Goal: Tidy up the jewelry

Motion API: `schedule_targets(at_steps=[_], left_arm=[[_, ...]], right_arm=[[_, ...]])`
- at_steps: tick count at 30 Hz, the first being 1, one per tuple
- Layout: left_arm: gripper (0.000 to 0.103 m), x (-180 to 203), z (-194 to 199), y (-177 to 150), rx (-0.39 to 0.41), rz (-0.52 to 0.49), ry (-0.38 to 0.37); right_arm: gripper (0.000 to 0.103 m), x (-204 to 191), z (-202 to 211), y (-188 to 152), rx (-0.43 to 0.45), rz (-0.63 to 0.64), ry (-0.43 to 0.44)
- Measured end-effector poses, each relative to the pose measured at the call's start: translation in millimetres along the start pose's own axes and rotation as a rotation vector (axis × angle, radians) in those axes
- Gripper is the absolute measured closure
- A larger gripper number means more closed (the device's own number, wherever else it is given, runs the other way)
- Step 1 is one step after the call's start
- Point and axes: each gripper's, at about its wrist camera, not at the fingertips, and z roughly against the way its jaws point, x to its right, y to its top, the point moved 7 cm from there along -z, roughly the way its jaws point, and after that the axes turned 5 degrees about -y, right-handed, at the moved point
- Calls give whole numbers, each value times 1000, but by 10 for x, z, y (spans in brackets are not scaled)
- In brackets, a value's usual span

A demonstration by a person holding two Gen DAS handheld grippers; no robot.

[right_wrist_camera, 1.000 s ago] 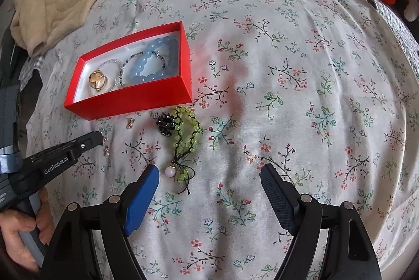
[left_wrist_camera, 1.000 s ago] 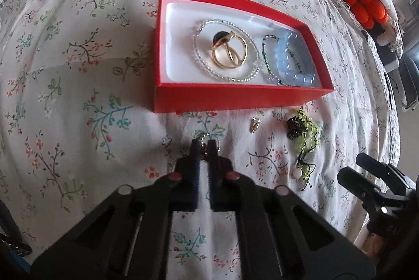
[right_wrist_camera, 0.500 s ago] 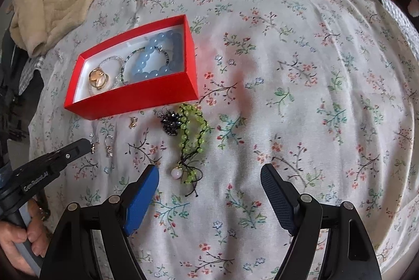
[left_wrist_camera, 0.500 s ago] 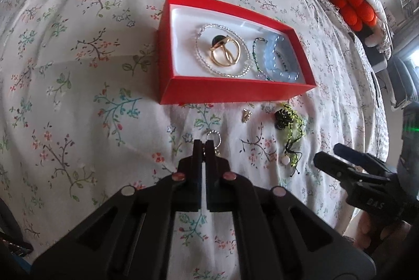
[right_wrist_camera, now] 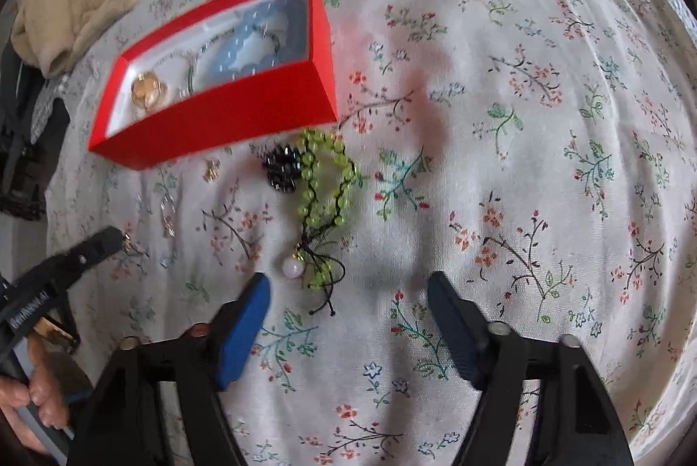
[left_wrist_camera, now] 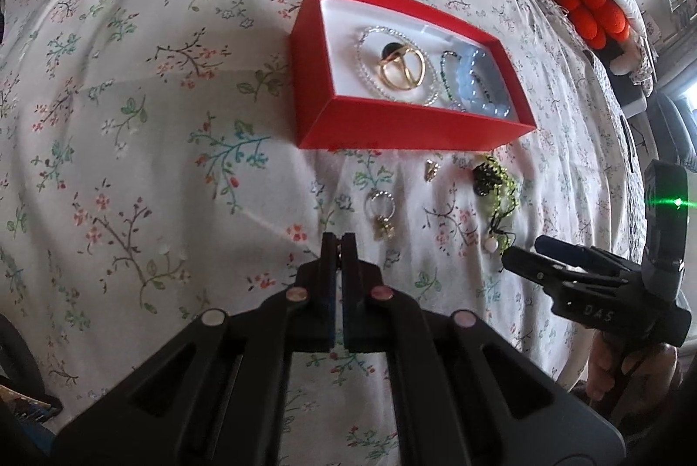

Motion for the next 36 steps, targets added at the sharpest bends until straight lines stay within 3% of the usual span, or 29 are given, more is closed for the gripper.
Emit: schedule_targets(at_steps=[8, 13, 19, 29, 31, 32, 33, 34, 36], left_arm=[[101, -34, 8, -57, -7, -12, 14], [101, -39, 11, -59, -8, -12, 17], [101, -25, 38, -53, -3, -12, 9], [101, 2, 53, -86, -10, -10, -16], [101, 7, 41, -91, -12, -9, -13], [101, 11, 34, -92, -13, -9, -12], [101, 21, 27, -94, -14, -9, -12], [101, 30, 20, -95, -15, -10, -11], [101, 48, 6, -97, -17, -13, -11]], right_arm=[[61, -61, -107, -117, -9, 96, -76], [91, -93, -102, -140, -6, 108, -57], [98, -99, 80, -68, 26, 86, -6], [97, 65, 428, -33, 93, 37, 82], [79, 95, 377, -64, 72, 24, 89], [77, 153, 340, -52, 64, 19, 92], [69, 158, 332, -44, 60, 14, 95], [51, 169, 306, -10, 56, 4, 98], [43, 137, 287, 36, 65, -17, 105]])
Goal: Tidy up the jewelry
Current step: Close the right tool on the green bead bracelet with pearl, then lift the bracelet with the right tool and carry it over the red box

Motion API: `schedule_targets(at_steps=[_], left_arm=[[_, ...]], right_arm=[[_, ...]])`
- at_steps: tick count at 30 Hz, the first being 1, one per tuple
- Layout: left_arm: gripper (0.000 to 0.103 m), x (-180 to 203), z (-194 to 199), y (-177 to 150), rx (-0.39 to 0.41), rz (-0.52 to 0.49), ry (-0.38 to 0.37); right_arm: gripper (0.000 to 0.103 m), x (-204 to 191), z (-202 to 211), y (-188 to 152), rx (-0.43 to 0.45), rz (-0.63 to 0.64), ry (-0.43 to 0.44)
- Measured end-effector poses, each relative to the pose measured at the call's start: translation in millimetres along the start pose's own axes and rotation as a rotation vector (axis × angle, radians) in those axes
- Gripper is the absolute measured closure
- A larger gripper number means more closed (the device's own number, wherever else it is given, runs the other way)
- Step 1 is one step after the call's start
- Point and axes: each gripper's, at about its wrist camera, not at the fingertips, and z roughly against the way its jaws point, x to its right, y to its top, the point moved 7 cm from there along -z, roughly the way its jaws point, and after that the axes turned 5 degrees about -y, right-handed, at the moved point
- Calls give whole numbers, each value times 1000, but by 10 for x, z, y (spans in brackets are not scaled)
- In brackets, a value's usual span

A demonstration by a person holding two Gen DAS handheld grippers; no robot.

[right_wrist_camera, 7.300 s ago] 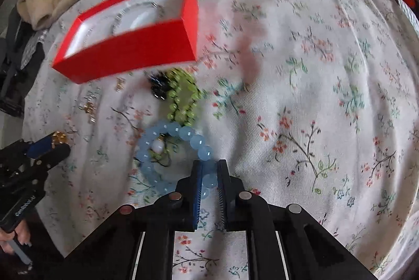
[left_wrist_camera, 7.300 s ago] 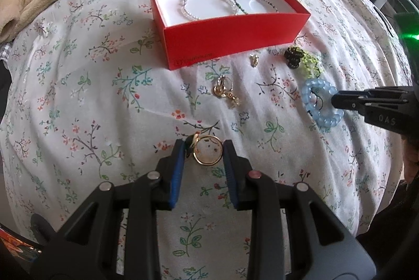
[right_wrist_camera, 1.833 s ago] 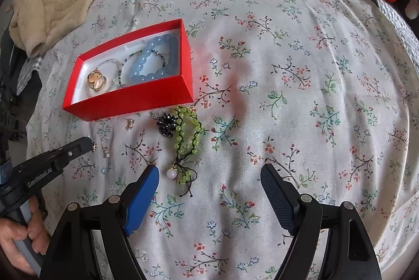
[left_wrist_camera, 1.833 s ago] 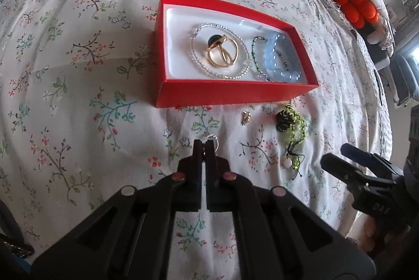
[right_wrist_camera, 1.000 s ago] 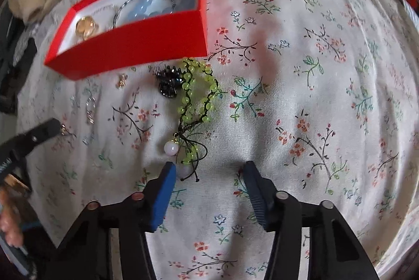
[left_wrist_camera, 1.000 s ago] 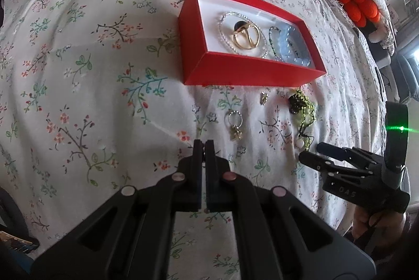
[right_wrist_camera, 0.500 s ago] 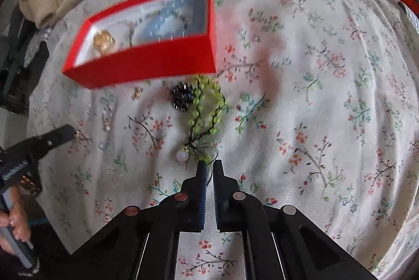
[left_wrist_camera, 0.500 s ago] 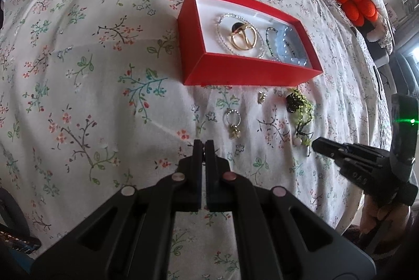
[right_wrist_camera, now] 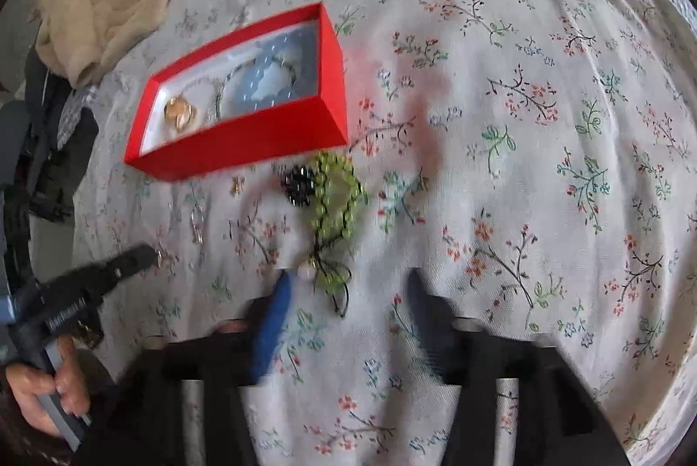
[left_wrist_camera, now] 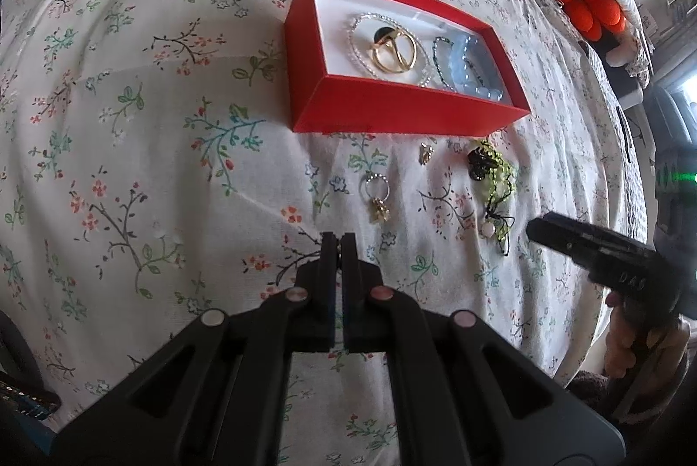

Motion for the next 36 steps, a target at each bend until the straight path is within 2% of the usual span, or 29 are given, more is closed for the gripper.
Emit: schedule_targets(at_steps=[3, 5, 7, 11, 13, 25, 36], left_arm=[[101, 21, -20, 0, -4, -2, 0], [101, 22, -27, 6, -5, -1, -1], [101, 26, -31, 8, -6, -1, -1], [101, 24, -48, 15, -11, -3, 1], [101, 11, -45, 17, -11, -1, 0], [101, 23, 95, 18, 16, -9, -19], [101, 176, 303, 102, 70, -40, -46]], right_arm=[[44, -1, -41, 90, 5, -24, 5], [49, -6, -112, 150, -3, -43, 5], [61, -29, -205, 197, -20, -59, 2], [75, 5, -422, 273, -50, -92, -14], [94, -9, -438, 300, -41, -90, -30], [97, -75, -52, 221, 56, -41, -18], [97, -199, 421, 242, 160, -16, 38]])
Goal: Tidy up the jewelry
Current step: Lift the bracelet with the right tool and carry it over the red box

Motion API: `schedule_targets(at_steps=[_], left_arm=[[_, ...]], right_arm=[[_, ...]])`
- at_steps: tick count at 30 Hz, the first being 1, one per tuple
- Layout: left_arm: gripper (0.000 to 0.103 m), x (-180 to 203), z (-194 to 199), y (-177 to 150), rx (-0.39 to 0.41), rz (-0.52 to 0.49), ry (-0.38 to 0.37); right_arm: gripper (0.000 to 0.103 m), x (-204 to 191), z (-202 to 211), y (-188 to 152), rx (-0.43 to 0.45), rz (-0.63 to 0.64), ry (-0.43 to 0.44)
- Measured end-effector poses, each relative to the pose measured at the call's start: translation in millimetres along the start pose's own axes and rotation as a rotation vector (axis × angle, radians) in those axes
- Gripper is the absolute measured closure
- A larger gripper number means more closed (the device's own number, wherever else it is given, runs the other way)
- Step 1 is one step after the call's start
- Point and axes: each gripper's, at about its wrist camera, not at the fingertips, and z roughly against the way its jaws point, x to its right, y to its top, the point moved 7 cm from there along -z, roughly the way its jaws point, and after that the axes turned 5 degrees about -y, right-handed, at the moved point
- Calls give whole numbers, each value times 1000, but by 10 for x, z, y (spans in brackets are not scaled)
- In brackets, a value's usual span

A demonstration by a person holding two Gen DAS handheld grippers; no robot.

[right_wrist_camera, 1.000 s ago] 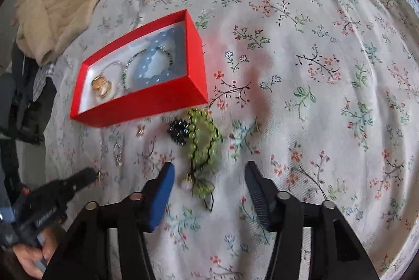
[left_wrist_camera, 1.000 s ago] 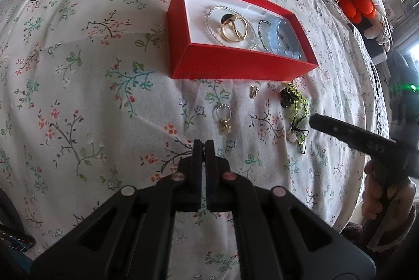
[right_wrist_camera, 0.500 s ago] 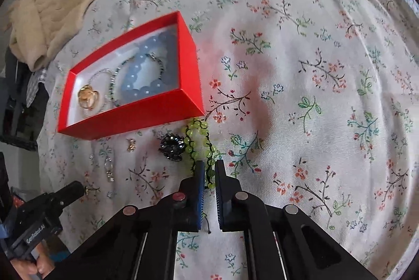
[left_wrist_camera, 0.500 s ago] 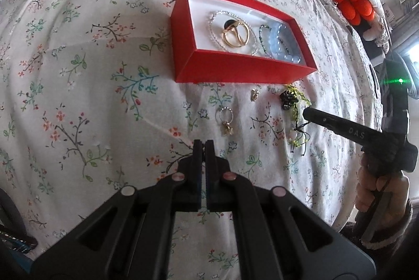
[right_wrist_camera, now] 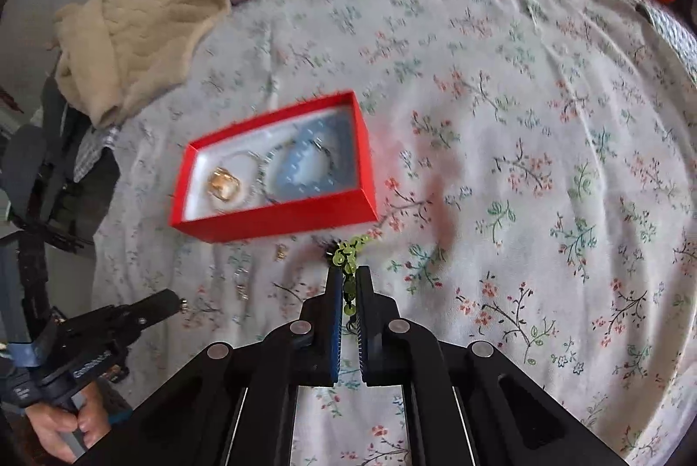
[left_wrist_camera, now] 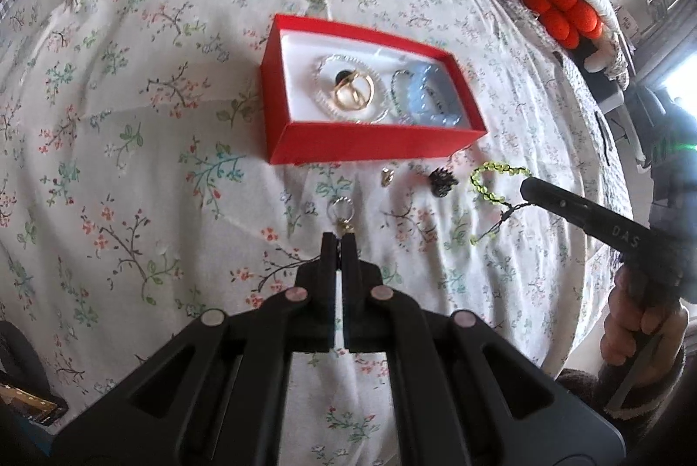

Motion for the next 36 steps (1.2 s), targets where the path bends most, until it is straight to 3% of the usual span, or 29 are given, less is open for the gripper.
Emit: schedule_targets(at_steps=[18, 36], left_arm=[[101, 210, 150, 368, 106, -7, -44], [101, 247, -89, 823, 171, -8, -102]], right_arm=[[97, -268, 384, 332, 136, -17, 113], [97, -433, 88, 658, 162, -47, 165]])
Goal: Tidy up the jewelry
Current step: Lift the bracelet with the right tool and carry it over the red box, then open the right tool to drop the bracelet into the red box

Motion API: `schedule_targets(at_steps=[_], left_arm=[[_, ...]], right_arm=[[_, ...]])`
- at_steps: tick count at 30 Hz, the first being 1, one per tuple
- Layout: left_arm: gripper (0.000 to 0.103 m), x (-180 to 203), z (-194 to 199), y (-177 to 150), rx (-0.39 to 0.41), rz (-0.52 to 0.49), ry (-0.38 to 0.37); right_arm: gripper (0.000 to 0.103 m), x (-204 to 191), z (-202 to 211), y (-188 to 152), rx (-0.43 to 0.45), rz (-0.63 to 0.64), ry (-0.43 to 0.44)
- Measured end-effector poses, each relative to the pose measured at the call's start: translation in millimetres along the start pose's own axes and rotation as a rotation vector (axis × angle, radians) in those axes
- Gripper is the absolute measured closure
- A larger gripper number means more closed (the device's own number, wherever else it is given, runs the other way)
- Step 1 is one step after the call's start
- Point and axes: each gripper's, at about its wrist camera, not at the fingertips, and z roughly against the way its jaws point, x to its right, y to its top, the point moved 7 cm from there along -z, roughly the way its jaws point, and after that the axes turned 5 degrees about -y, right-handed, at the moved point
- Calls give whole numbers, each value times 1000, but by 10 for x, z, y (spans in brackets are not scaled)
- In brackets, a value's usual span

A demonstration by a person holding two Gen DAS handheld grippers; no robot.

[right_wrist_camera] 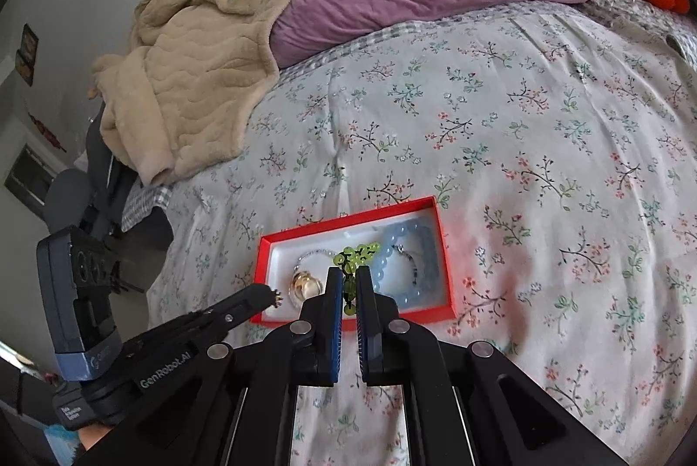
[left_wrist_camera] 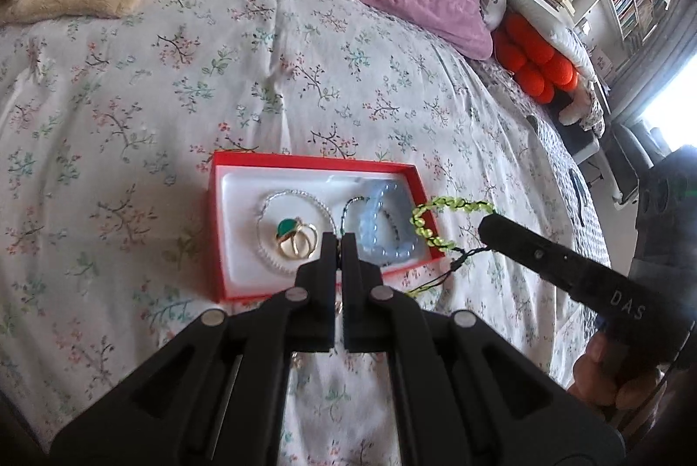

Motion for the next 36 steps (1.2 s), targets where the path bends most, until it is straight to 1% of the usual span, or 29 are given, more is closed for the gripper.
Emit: schedule_targets(at_steps=[4, 10, 15, 16, 17, 18, 19, 20, 24, 26, 29, 32, 33, 36], left_arm=[[101, 10, -134, 32, 2, 0, -17], [101, -15, -324, 82, 5, -11, 10], [101, -28, -370, 105, 16, -9, 16], [99, -12, -367, 100, 13, -14, 17], [92, 3, -356, 98, 11, -21, 23], [89, 21, -335, 93, 12, -31, 28], [80, 34, -311, 88, 13, -37, 35], [74, 38, -280, 84, 14, -39, 44], [66, 20, -132, 76, 20, -43, 67], [54, -17, -41, 60, 20, -48, 96], [46, -104, 94, 8, 10, -58, 152], [42, -235, 169, -61, -1, -57, 218], [42, -288, 177, -91, -10, -48, 238], [42, -397, 168, -171, -31, -27, 277]], right_arm=[[97, 3, -101, 16, -9, -8, 4], [97, 14, -181, 57, -1, -10, 15], [97, 33, -235, 78, -5, -18, 22], [97, 30, -242, 79, -6, -18, 23], [97, 28, -249, 81, -6, -18, 23], [97, 27, -258, 85, -7, -16, 24], [97, 21, -264, 90, -8, -15, 24], [97, 14, -270, 92, -9, -14, 25], [97, -59, -294, 118, -10, -11, 46], [97, -129, -291, 134, -10, -3, 56], [97, -257, -257, 176, 8, 17, 93], [97, -330, -277, 207, 28, 23, 129], [97, -321, -311, 198, 25, 21, 124], [97, -222, -488, 136, -14, 15, 69]])
